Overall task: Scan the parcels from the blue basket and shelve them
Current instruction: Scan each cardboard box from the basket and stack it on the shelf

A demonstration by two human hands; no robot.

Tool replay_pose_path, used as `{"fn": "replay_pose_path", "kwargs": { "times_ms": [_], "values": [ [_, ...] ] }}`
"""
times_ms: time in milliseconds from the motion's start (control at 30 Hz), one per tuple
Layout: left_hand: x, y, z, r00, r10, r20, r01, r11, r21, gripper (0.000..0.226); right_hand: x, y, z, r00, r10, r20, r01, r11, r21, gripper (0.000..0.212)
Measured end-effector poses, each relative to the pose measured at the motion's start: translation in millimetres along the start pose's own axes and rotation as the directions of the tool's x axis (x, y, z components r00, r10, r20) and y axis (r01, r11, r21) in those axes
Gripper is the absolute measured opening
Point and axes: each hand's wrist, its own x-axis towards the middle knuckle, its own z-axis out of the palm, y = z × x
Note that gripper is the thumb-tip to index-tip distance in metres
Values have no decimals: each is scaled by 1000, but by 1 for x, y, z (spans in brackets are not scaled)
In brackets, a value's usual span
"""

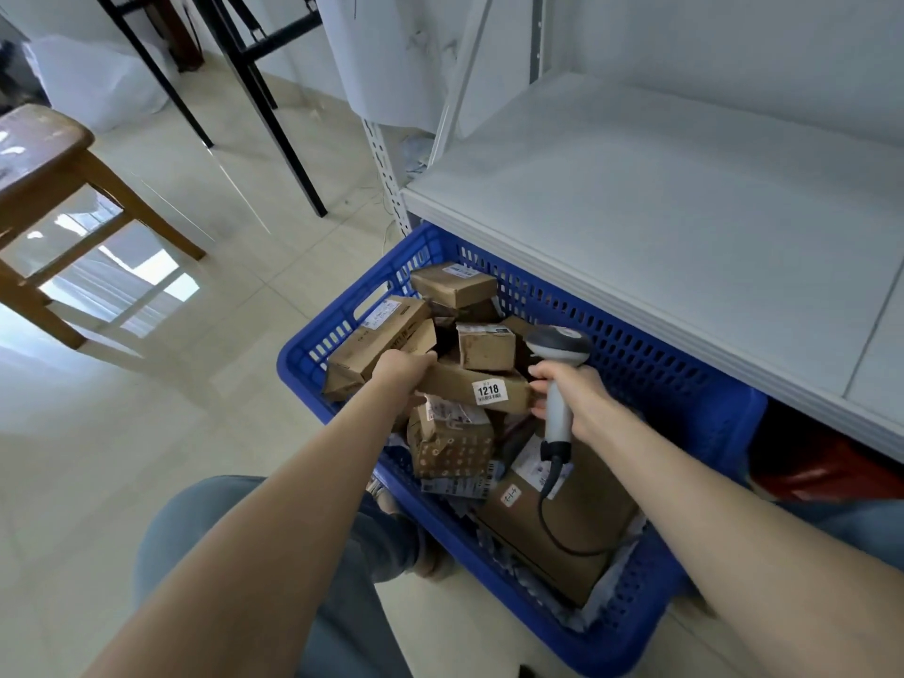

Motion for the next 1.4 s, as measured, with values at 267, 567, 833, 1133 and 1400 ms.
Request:
{"fn": "replay_pose_path", "kwargs": {
  "times_ms": [267,567,833,1133,1400],
  "values": [
    [-57,13,-10,982,-22,190,24,1000,-8,22,-65,-17,-58,993,-55,104,50,997,50,18],
    [-101,16,5,872,194,449,-193,980,-49,43,-102,-11,-98,990,-133,40,128,986,104,40],
    [-117,19,37,887,276,371,-323,944,69,28,-109,-4,-118,969,-235,-74,244,957,159,33],
    [-113,8,59,887,346,305,-355,935,-27,33,-128,6,-119,916,-359,-179,382,917,113,10],
    [-102,-7,89,899,359,249,-361,932,-42,27,-153,29,-100,895,-397,-203,413,909,45,14]
  ]
}}
